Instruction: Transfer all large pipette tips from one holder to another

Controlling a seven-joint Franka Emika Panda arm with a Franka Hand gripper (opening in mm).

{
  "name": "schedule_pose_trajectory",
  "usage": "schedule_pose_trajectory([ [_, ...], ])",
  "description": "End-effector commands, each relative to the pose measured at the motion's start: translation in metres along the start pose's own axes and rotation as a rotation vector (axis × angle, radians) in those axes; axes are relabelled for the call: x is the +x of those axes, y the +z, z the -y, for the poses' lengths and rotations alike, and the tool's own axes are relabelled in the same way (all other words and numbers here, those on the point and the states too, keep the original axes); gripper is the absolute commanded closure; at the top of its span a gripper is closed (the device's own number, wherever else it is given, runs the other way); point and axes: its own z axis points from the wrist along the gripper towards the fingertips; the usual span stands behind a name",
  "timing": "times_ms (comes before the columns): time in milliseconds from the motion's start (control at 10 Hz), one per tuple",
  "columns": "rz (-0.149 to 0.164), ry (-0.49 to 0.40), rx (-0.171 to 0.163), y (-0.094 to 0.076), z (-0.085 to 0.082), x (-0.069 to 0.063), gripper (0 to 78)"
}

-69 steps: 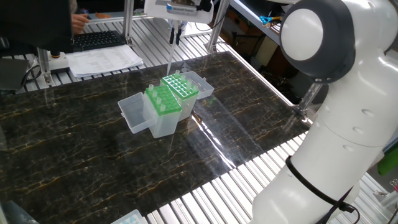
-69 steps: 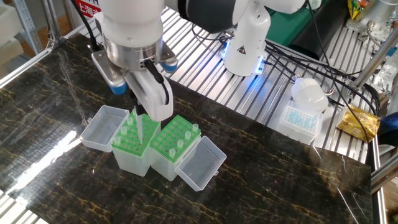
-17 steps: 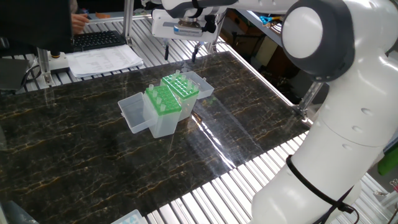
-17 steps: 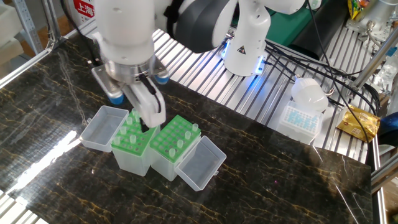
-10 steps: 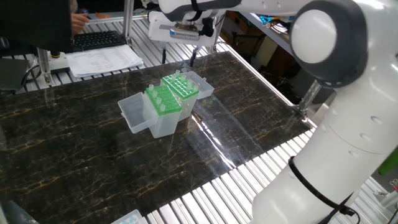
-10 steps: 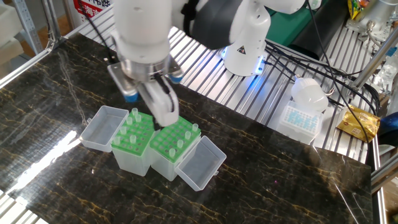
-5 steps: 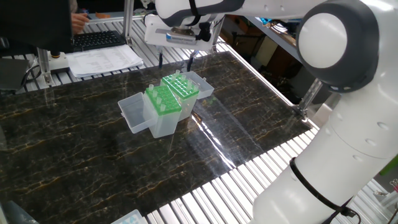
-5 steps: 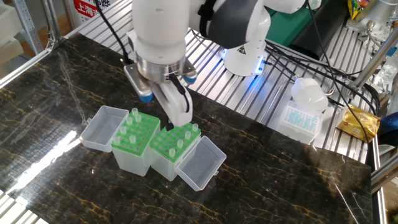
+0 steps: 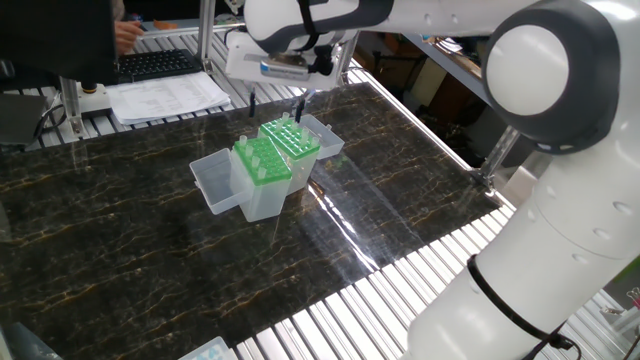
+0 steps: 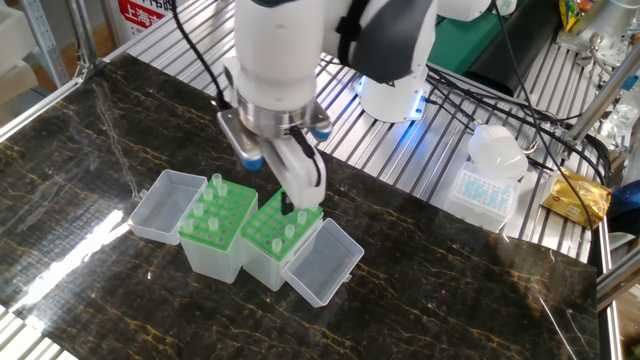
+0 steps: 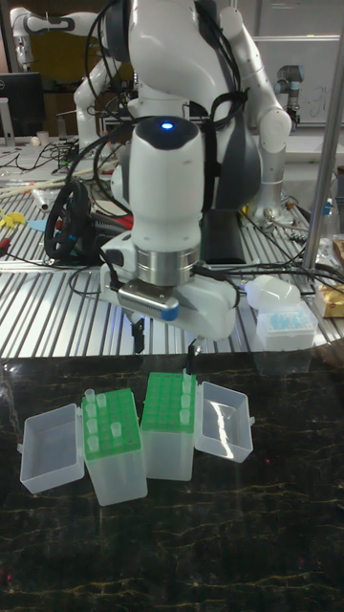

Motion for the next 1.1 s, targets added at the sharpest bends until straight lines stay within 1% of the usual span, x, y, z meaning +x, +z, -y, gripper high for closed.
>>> schedule_pose_trajectory([
  [100,0.006,0.019,-0.005,0.005,-0.005,0.013,0.1],
  [200,0.001,0.012,-0.013,0.007,-0.005,0.016,0.1],
  [300,0.001,0.011,-0.015,0.008,-0.005,0.017,0.1],
  [500,0.006,0.017,-0.015,0.018,-0.009,0.027,0.1],
  [700,0.008,0.026,-0.016,0.022,-0.012,0.032,0.1],
  [800,0.012,0.034,-0.012,0.025,-0.017,0.040,0.1],
  [1100,0.016,0.022,-0.015,0.034,-0.017,0.047,0.1],
])
